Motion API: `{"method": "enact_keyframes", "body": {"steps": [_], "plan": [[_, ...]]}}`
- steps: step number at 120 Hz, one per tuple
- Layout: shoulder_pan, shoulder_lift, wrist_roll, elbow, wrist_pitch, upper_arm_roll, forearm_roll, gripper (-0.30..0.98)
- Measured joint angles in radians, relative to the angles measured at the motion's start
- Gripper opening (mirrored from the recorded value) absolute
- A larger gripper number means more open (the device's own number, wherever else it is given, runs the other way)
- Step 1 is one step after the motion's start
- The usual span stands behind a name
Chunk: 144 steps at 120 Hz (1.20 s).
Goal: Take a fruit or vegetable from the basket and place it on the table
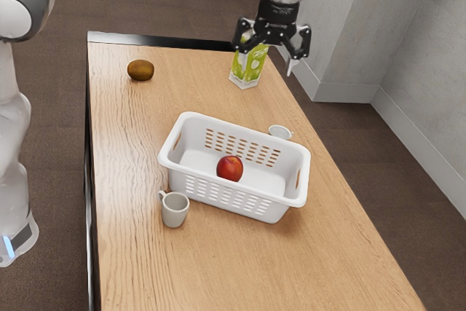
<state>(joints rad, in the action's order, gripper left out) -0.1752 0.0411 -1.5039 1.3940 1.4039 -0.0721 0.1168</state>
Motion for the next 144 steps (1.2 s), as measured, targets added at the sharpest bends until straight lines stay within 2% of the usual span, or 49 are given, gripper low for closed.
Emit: {"method": "enact_keyframes", "body": {"steps": [28, 48, 66, 87, 99, 108, 127, 144], "plan": [[-0.009, 0.016, -0.329, 0.000, -0.014, -0.003, 0.013, 0.69], [-0.029, 0.005, -0.390, -0.001, -0.016, -0.009, 0.012, 0.69], [-0.046, 0.015, -0.277, 0.050, 0.004, -0.011, 0.013, 0.69], [-0.076, 0.241, -0.119, 0.439, 0.174, 0.026, 0.027, 0.69], [-0.067, 0.299, -0.053, 0.556, 0.260, 0.037, 0.056, 0.69], [-0.050, 0.316, -0.009, 0.593, 0.304, 0.038, 0.071, 0.69], [0.063, 0.304, 0.095, 0.611, 0.356, 0.037, 0.085, 0.69], [0.100, 0.280, 0.184, 0.610, 0.378, 0.037, 0.089, 0.69]]}}
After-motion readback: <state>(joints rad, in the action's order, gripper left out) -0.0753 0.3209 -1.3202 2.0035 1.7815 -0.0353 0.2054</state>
